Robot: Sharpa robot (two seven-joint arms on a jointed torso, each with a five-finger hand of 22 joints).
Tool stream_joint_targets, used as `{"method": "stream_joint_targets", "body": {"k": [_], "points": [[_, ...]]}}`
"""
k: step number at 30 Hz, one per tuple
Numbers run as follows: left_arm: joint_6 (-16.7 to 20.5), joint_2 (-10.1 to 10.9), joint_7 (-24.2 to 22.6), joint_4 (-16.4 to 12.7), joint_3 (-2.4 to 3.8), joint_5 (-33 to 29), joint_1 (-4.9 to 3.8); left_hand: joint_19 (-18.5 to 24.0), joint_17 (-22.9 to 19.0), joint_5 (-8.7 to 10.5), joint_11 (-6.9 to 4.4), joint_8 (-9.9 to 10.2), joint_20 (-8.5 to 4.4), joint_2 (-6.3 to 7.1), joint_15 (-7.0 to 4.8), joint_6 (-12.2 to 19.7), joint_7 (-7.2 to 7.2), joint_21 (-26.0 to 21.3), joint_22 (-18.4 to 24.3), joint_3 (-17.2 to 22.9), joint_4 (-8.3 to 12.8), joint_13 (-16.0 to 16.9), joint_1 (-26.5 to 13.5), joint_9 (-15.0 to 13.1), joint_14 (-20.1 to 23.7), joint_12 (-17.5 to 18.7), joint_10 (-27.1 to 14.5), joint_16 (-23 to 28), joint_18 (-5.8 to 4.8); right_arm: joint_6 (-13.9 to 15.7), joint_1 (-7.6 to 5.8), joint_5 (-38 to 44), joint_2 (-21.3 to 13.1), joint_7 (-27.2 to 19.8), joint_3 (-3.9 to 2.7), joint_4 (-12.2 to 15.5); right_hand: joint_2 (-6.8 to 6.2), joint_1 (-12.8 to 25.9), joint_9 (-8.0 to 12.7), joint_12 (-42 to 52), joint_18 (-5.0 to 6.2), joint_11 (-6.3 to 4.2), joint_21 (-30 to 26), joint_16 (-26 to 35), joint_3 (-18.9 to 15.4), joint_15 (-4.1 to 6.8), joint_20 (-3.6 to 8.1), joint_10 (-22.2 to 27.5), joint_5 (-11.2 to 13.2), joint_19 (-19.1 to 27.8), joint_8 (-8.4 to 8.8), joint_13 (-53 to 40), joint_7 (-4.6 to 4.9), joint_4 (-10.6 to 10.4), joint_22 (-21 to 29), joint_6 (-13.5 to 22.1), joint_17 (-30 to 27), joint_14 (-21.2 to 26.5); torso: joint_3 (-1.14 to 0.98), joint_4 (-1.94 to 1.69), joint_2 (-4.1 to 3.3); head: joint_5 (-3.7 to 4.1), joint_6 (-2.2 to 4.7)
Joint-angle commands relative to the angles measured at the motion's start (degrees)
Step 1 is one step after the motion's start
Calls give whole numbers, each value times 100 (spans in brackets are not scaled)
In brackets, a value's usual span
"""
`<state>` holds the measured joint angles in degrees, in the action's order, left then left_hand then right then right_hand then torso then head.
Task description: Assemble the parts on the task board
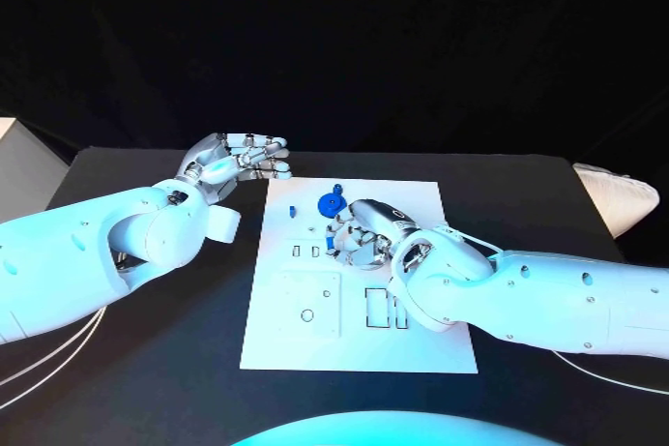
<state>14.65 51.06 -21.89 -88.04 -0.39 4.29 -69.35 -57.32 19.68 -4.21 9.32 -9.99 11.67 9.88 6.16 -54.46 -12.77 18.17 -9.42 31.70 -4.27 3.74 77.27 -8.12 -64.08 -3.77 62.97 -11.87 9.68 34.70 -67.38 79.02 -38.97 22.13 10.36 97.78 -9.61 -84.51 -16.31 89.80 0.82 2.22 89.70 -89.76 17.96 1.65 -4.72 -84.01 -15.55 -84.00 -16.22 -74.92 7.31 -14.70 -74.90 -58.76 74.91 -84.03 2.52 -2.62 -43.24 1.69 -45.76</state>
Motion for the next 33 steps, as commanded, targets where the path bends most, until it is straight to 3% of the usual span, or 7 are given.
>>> {"method": "stream_joint_targets", "body": {"k": [1,4,14,19,33], "points": [[-97,1,-17,-9,2,16,-2,23,5,40,-1,36,3,-12,-2,43,4,29,-5,2,24,0,-58,-7,45,9,-33,20,57,-6,36,402,47,137,-4,-50,23,41,-121,20,-80,-40,24,-24,25,33,56,-599,-20,-596,-40,-1508,-107,10,-1505,-68,1509,-597,10,-2,-10,0,-18],[-97,7,-14,-11,1,16,-3,25,8,40,-1,36,3,-13,-2,44,3,31,-6,1,22,1,-65,-8,45,9,-34,21,57,-8,72,504,104,129,-3,-116,18,44,-121,20,-82,-40,30,-24,27,33,56,-599,-19,-600,-40,-1508,-106,12,-1510,-66,1509,-597,23,-7,-4,-16,-32],[-99,19,4,-13,-1,16,-3,29,14,40,1,37,5,-17,-1,46,0,33,-7,0,16,1,-77,-8,45,9,-36,22,57,36,155,679,257,121,-4,-249,8,63,-122,20,-82,-37,30,-24,33,32,57,-599,-20,-600,-42,-1508,-103,8,-1510,-61,1509,-597,2,5,-6,-51,-69],[-108,18,14,-13,-1,16,-3,29,14,40,1,37,5,-17,-1,46,0,33,-7,0,16,1,-77,-8,45,9,-36,22,57,36,194,697,332,107,-4,-337,0,70,-122,20,-81,-37,27,-24,36,32,57,-599,-19,-598,-42,-1508,-102,8,-1507,-57,1509,-597,11,-1,-7,-62,-75],[-124,26,31,-8,-2,18,-3,29,14,40,1,37,5,-17,-1,46,0,33,-7,0,16,1,-77,-8,45,9,-36,22,57,26,266,704,428,91,-5,-484,-10,80,-123,20,-79,-36,22,-24,41,31,56,-599,-13,-595,-45,-1508,-101,9,-1504,-54,1509,-597,8,4,-3,-109,-91]]}}
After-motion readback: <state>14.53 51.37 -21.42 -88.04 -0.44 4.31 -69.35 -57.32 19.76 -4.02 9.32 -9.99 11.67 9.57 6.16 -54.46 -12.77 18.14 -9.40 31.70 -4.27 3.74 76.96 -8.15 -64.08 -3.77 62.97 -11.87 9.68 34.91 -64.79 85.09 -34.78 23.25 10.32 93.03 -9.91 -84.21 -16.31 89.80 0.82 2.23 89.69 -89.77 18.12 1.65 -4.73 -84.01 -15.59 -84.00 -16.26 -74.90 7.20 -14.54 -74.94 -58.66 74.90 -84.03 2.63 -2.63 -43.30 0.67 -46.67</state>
